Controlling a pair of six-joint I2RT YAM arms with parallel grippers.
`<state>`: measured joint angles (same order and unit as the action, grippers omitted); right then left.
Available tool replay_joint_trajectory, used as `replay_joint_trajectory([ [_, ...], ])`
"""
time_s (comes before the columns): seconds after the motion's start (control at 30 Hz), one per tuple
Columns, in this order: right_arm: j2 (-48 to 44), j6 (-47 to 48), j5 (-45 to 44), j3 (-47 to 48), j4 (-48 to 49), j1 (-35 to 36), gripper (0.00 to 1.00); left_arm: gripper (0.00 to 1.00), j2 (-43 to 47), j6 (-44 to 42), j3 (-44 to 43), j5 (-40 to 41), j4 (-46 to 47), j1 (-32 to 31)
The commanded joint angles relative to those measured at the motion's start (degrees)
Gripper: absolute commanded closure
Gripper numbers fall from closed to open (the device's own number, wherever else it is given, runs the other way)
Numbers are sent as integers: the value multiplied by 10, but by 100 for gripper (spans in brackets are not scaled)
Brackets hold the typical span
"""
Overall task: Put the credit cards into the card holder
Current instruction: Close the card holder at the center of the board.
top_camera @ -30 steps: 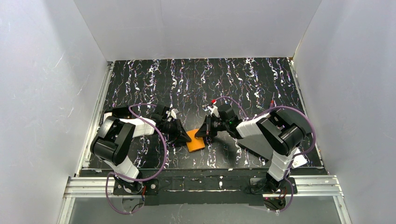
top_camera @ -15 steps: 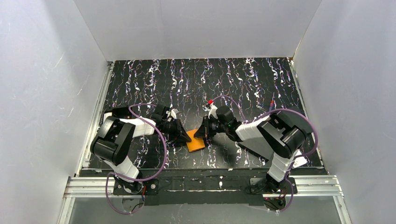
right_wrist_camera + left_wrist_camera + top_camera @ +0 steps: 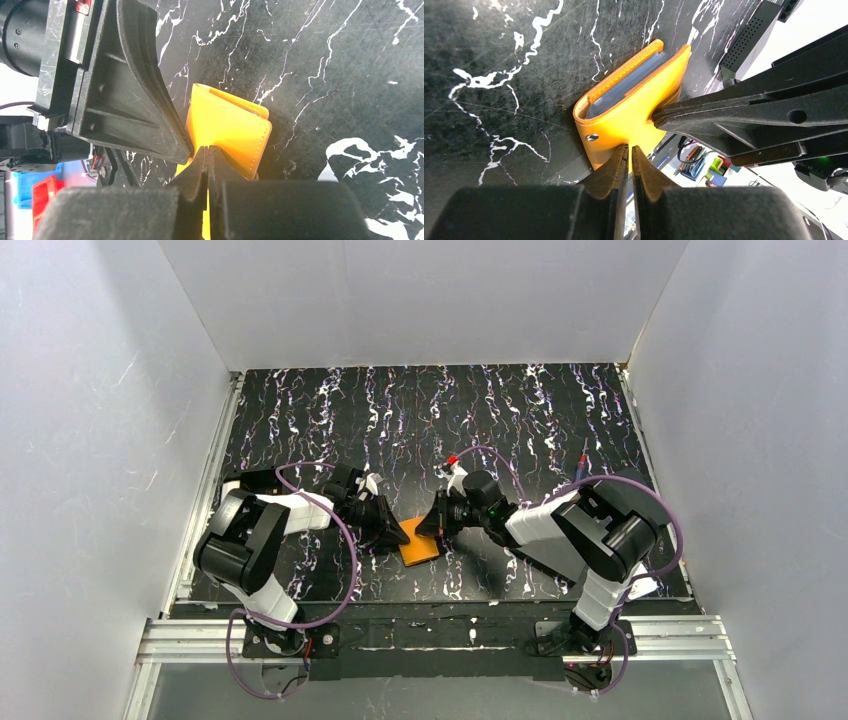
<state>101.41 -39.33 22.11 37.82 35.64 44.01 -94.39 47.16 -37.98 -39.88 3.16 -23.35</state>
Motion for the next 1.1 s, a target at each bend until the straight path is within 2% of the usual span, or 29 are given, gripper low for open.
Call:
replay_joint_trajectory([
  [0.0, 25, 13, -72, -37, -134, 3, 99, 93, -1, -10, 7, 56, -10, -5],
  [0.3, -4, -10, -116, -44, -160, 14, 99, 93, 16, -22, 9, 71, -28, -5],
  [0.57, -9, 31, -146, -36, -160, 26, 99, 93, 11, -19, 10, 76, -28, -5],
  [0.7, 16, 38, -127, -31, -140, 28, 99, 93, 8, -19, 3, 80, -28, -5],
  [1.07, 23, 21, -152, -49, -118, 61, 99, 93, 34, -28, -26, 95, -104, -5],
])
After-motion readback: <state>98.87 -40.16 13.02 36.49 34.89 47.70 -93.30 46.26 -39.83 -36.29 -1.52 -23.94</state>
